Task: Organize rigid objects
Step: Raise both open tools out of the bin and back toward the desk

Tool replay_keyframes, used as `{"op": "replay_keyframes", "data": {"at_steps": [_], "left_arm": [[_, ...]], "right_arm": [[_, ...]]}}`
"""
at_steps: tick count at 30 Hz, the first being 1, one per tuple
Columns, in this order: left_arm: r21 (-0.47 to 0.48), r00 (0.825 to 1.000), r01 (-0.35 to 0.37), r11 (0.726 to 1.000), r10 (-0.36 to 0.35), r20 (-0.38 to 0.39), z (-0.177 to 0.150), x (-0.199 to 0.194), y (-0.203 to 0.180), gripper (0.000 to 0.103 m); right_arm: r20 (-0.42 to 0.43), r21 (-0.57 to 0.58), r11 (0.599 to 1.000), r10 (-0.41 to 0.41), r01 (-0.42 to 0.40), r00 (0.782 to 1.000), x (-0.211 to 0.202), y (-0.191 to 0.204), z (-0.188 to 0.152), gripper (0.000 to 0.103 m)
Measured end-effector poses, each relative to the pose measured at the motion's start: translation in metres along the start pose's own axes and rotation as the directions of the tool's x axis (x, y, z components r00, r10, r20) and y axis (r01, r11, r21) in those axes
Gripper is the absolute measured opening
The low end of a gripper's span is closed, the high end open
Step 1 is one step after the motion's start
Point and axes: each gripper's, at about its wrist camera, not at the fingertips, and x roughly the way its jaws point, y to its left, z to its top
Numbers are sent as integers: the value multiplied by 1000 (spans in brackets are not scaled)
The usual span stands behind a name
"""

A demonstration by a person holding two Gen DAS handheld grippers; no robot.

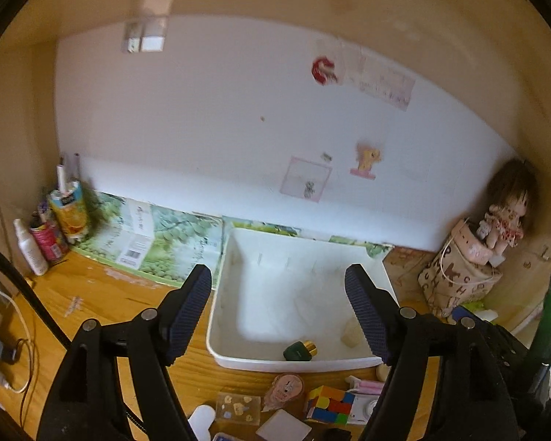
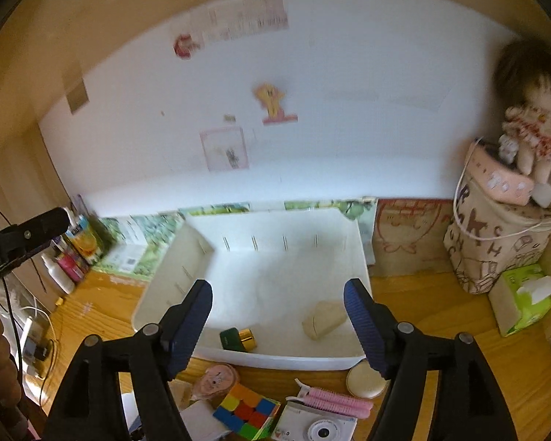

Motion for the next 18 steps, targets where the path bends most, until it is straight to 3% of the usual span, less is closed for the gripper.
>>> {"op": "replay_keyframes", "data": {"at_steps": [8,18], "left_arm": [[-41,997,-44,998,46,57,-15,-39,10,78],[-137,991,-134,981,136,7,-56,-61,34,78]], "right_arm": [[79,-4,1000,2,-2,997,-42,-1,-10,75],[37,12,1000,14,-14,999,-59,-9,-41,75]]}}
